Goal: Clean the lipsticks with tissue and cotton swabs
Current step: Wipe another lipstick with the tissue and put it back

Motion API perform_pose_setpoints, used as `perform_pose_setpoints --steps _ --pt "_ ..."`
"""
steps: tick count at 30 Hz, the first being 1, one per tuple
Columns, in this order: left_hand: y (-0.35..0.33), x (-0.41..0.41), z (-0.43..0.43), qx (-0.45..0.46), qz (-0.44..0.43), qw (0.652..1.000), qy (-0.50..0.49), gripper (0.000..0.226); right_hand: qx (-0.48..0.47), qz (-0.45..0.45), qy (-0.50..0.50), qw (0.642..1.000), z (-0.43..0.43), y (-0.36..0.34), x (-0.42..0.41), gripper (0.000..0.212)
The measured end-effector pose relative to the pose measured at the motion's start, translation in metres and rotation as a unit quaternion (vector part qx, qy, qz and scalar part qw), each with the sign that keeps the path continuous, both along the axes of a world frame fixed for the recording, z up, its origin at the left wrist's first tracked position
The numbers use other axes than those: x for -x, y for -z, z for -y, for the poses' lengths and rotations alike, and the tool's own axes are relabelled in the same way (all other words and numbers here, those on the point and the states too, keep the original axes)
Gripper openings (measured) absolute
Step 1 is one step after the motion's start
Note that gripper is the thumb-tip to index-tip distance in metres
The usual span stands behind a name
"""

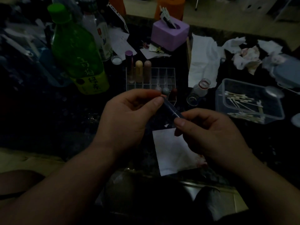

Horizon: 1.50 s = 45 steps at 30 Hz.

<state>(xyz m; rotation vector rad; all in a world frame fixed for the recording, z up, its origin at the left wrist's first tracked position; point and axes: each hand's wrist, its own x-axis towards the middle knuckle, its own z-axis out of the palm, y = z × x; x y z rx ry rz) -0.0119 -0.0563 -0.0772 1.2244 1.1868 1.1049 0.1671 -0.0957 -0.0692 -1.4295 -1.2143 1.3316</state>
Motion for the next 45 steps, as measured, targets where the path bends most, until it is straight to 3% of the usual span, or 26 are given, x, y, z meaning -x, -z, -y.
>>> perform_pose_setpoints --steps 5,8,11,14,16,19,21,27,31,39,41,44,45 --pt "0.0 0.002 -0.002 0.029 0.046 0.999 0.005 0.016 0.103 -0.155 -0.028 0.982 0.0 0.006 0.001 0.033" --pt "0.0 0.001 -0.001 0.051 0.133 0.99 0.023 0.029 0.199 -0.308 -0.057 0.928 -0.003 0.005 0.005 0.031" --pt "-0.004 -0.002 0.004 0.082 0.202 0.97 0.11 0.053 0.249 -0.443 -0.099 0.856 -0.007 0.006 0.007 0.027" --pt "-0.006 0.001 0.005 0.079 0.188 0.972 0.118 0.061 0.256 -0.473 -0.113 0.836 -0.008 0.009 0.011 0.028" --pt "-0.005 0.004 0.005 0.077 0.168 0.978 0.098 0.06 0.24 -0.394 -0.093 0.882 -0.008 0.008 0.014 0.03" --pt "-0.004 0.007 0.005 0.078 0.13 0.985 0.086 0.061 0.139 -0.125 -0.045 0.981 -0.008 0.011 0.013 0.034" --pt "-0.003 0.01 0.005 0.07 0.091 0.989 0.088 0.058 0.064 -0.042 -0.007 0.997 -0.011 0.016 0.01 0.025" --pt "-0.001 0.01 0.007 0.077 0.031 0.99 0.116 0.057 0.025 -0.101 0.014 0.994 -0.016 0.011 0.015 0.015" --pt "-0.001 0.012 0.009 0.094 0.025 0.985 0.139 0.059 -0.013 -0.052 -0.007 0.999 -0.016 0.009 0.015 0.027" --pt "-0.001 0.02 0.008 0.089 -0.081 0.981 0.154 0.072 -0.079 0.105 -0.088 0.987 -0.026 -0.006 0.017 0.038" --pt "-0.002 0.027 0.003 0.089 -0.107 0.984 0.115 0.058 -0.102 0.139 -0.073 0.982 -0.034 -0.009 0.02 0.035" --pt "-0.008 0.038 -0.009 0.063 -0.087 0.994 -0.034 0.013 -0.175 0.253 -0.022 0.951 -0.052 -0.011 0.028 0.029" --pt "-0.009 0.042 -0.013 0.067 -0.068 0.992 -0.077 0.022 -0.201 0.284 -0.003 0.938 -0.058 -0.009 0.03 0.029"
